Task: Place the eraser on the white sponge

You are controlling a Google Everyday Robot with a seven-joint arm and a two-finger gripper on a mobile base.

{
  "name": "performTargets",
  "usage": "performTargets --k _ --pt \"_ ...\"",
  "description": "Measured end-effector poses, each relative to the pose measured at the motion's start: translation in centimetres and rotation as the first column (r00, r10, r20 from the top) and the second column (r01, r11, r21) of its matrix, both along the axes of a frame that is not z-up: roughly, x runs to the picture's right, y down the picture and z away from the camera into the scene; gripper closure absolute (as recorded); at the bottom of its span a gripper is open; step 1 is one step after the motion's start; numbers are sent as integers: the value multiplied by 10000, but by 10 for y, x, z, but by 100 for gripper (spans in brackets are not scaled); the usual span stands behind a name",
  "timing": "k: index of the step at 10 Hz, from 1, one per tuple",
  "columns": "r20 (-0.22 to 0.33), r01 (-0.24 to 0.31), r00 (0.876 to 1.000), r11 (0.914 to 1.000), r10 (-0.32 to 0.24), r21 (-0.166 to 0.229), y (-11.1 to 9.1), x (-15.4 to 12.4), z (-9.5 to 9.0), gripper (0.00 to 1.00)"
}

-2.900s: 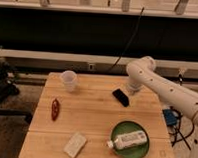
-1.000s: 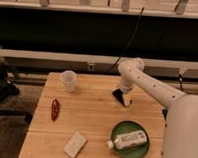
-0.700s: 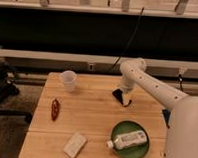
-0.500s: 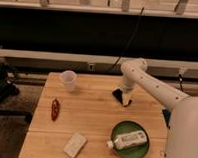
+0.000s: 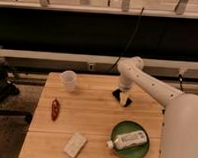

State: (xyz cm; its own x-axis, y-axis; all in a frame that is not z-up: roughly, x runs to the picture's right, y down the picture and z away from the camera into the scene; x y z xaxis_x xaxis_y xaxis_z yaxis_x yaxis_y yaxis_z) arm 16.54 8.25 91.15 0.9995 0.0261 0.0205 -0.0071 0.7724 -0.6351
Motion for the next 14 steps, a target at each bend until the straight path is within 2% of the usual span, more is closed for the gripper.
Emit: performTargets --k 2,3,5,7,14 --pt "-345 -350 9988 9993 347 -92 0 2 0 20" --pt "-690 -828 9943 9965 816 -137 1 3 2 20" --pt "-1088 -1329 9855 9910 1305 -158 3 8 4 20" --pt "-1634 -1877 9694 9821 1830 -140 7 11 7 20" --pt "-1951 -2135 9594 9765 2038 -295 15 11 19 20"
